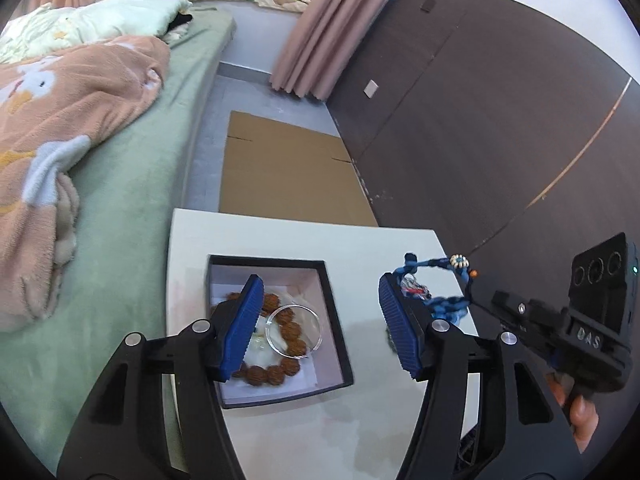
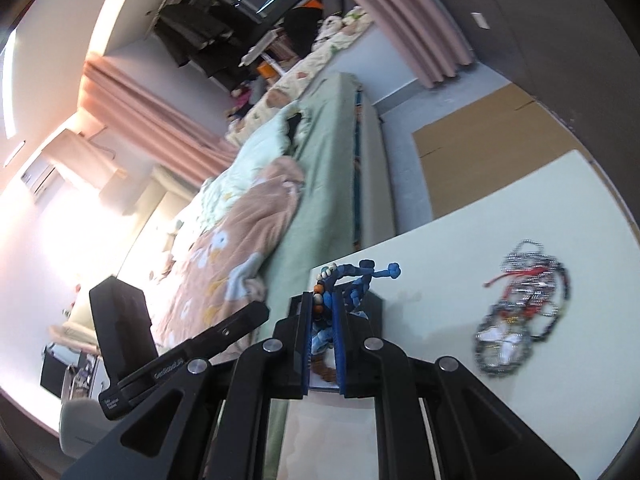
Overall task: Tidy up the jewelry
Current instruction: 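Carry the silver hoop into the box with the left tool while the right drops the blue piece in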
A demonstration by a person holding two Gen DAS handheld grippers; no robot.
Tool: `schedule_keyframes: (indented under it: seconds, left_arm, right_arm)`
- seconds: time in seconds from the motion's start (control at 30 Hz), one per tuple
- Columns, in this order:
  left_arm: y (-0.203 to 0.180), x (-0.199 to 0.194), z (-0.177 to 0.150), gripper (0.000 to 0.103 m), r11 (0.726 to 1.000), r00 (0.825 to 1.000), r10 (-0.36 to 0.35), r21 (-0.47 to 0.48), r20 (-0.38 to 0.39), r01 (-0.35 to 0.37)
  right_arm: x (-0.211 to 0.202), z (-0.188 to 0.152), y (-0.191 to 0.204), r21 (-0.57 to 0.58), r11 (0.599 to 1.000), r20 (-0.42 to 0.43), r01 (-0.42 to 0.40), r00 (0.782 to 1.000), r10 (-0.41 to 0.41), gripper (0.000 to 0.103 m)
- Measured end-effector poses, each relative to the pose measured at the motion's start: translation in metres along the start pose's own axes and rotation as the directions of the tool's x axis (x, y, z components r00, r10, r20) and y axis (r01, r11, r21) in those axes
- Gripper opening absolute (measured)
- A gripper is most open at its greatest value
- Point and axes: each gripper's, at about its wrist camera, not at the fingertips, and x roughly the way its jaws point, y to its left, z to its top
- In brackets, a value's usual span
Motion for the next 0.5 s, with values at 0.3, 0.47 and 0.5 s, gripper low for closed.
schedule_keyframes:
  seconds: [0.3, 0.47, 0.5]
  left_arm:
    - [0.028, -0.014, 0.01, 0.073, 0.997, 0.998, 0.05, -0.068, 0.039, -0.047]
    - [0.032, -0.013, 0.01, 0.074, 0.995, 0.998, 0.049, -0.087, 0.034, -0.046]
    - [0.031, -0.012, 0.01, 0.074, 0.995, 0.998, 0.047, -0.086, 0.034, -0.044]
  right_arm:
    - [0.034, -0.013, 0.036, -0.078, 0.996, -0.099, -0.053, 0.994, 0.045, 0.022]
    - [0.022, -0.009, 0.014, -0.037, 0.998, -0.055, 0.05, 0.997, -0.052, 0.07]
    - [0.016, -0.007, 0.007, -0.018, 0.998, -0.048, 0.057, 0.997, -0.058, 0.07]
